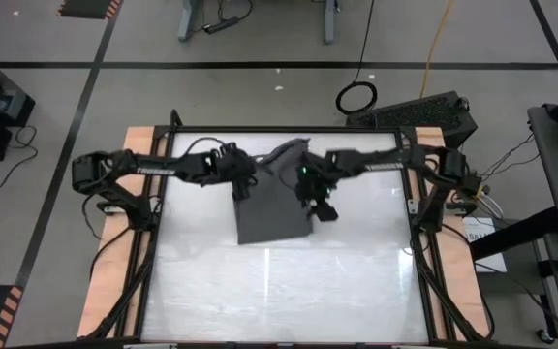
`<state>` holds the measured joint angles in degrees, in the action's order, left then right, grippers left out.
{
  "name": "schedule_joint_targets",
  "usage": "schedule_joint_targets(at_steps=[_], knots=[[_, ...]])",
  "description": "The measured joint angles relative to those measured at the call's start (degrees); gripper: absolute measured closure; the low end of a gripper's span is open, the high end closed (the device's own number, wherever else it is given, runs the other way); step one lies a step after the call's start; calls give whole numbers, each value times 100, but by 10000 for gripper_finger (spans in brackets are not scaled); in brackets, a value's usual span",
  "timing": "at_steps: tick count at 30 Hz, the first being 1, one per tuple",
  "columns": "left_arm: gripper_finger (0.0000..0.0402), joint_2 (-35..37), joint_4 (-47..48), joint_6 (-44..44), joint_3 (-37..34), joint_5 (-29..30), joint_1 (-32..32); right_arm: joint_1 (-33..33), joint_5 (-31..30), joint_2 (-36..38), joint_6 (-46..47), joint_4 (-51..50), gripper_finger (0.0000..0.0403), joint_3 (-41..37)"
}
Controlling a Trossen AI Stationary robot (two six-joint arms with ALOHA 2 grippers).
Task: Roll towel
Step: Fold the dark gray towel
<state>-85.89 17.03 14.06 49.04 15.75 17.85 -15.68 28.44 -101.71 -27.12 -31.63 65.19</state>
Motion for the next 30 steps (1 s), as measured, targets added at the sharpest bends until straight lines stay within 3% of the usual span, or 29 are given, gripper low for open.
schedule_joint_targets(at_steps=[4,9,17,24,30], knots=[[195,-88,-317,933,2,-382,267,293,-333,148,386,1173,240,-708],[195,-496,-794,1651,4,-565,360,379,-449,144,693,1937,241,-1070],[195,-1310,-1000,1528,241,-470,596,493,-411,144,827,1956,229,-1097],[195,-1349,-1245,1597,399,-393,689,657,-413,144,844,2034,227,-1097],[195,-1549,-1173,1681,498,-691,846,711,-428,144,912,2120,227,-1095]])
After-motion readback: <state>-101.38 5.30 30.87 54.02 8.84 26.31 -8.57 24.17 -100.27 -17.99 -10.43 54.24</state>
